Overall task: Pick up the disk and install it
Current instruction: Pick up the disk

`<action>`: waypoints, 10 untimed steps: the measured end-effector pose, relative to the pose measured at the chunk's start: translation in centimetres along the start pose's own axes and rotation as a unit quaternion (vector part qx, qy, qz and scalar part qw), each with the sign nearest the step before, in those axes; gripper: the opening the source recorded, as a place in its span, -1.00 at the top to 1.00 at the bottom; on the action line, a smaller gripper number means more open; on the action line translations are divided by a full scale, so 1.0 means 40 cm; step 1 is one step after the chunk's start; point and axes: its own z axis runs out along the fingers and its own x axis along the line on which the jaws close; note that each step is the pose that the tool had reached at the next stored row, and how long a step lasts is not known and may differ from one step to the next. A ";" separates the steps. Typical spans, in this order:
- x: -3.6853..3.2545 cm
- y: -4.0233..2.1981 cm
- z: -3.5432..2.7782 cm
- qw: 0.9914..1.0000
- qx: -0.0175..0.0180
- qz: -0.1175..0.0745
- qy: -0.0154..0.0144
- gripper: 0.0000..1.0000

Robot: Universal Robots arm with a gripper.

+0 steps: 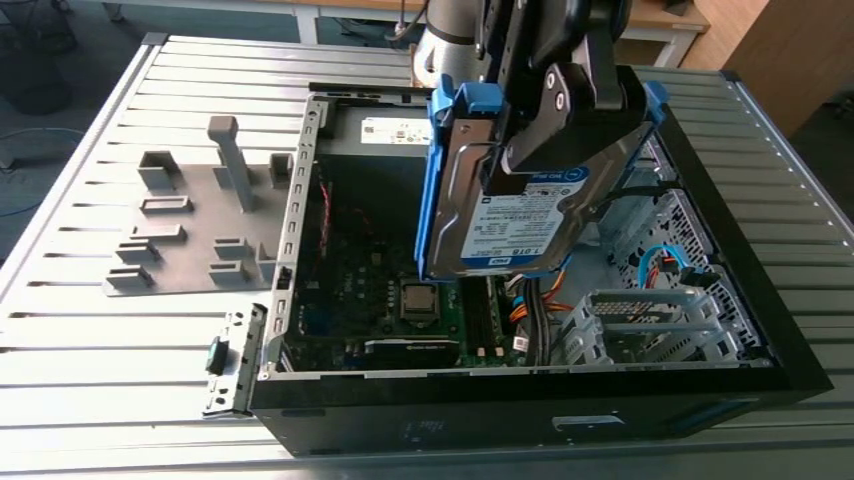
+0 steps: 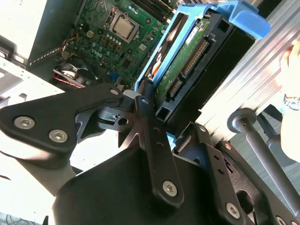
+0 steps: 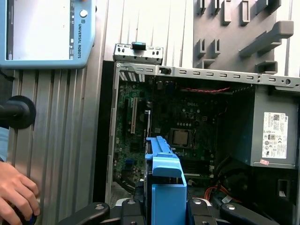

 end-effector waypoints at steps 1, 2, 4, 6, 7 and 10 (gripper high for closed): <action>0.000 0.000 0.000 1.000 0.000 0.005 0.000 0.26; 0.000 0.000 0.000 1.000 0.000 0.013 0.000 0.26; 0.000 0.000 0.001 0.999 0.001 0.032 0.000 0.26; 0.000 0.000 0.001 0.999 0.001 0.045 -0.001 0.26; 0.000 0.000 0.001 0.999 0.001 0.046 -0.001 0.26; 0.000 -0.001 0.001 0.999 0.001 0.046 -0.001 0.26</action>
